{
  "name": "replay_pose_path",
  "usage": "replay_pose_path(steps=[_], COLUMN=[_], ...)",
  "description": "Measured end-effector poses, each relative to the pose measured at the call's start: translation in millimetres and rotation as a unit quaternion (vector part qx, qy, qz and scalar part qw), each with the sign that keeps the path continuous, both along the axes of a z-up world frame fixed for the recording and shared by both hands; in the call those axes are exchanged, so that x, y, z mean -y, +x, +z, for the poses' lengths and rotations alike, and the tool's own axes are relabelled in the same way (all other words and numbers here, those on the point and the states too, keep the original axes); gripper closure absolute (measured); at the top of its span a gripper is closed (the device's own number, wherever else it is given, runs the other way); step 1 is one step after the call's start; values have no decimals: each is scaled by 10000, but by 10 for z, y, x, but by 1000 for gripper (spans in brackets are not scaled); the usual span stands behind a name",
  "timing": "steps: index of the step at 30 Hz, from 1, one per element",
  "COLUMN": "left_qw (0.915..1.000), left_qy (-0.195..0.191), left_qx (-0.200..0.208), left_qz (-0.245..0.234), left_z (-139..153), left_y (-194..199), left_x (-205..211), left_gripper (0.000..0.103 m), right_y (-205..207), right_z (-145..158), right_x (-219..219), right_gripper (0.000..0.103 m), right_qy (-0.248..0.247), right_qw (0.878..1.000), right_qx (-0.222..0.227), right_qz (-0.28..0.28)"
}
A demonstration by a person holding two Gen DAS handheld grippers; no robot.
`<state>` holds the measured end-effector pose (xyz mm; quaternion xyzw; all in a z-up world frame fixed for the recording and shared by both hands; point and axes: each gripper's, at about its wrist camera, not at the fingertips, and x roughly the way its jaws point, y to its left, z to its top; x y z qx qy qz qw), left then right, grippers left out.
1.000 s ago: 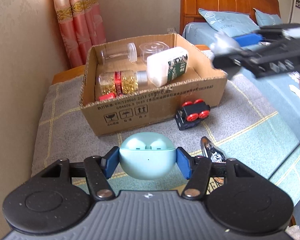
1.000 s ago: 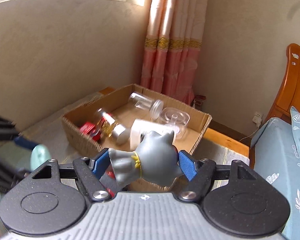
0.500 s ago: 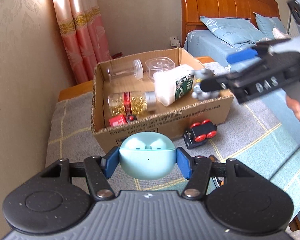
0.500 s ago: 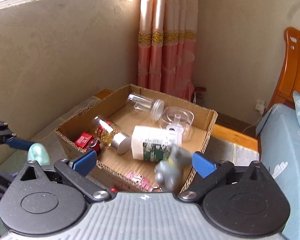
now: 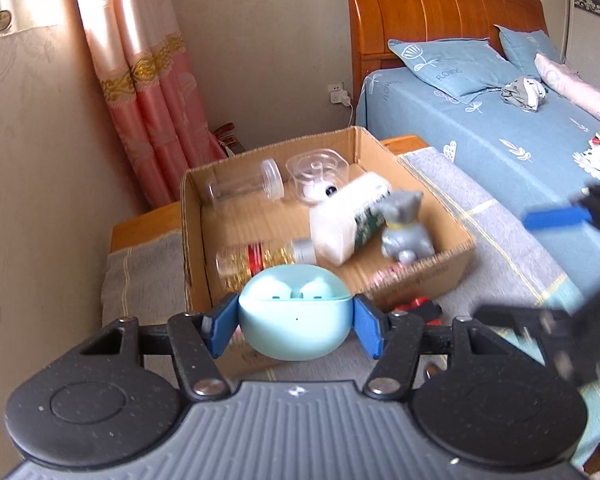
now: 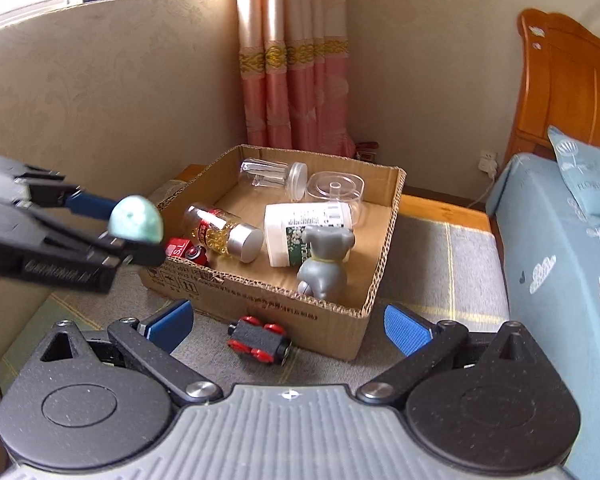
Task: Organize rigid objects
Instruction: 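Carry the earbud case toward the box with the left gripper while the right drops the dog inside, then open the left gripper to drop the earbud case into the box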
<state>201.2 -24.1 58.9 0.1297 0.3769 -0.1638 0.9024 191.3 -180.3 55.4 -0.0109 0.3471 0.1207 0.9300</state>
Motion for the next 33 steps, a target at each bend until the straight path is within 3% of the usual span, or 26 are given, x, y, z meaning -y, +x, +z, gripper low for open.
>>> replay_pose_path(steps=[7,18,20,24,29,31,33], left_qw=[9997,9965,9962,9969,9976,9978,9982], left_qy=[23,137,99,126,44,21,-9], left_qx=[-227,-680,-696,-458,-255,-193,-139], left_qz=[53,471,512,632,647,632,577], left_z=[30,-410,-444,-369,-181,-111,-51], left_y=[604,1313,1350,1296,1071,996,862], left_x=[87,200,189,176,130,113,91], left_gripper=[43,42,41,19,17,8,8], right_y=[-180,-177,-178,-208,-249,-281,-319], right_z=[-3,-78,-102,-130,-110,-105,-107], right_x=[-32,154,197,246,252,250,246], right_gripper=[0,0,0,0,0,0,0], right_qy=[107,96,133,176,232,267,283], right_qw=[9999,9991,9988,9986,9984,9983,9983], right_qx=[15,-25,-80,-144,-100,-76,-63], right_qz=[-135,-405,-459,-484,-502,-509,-509])
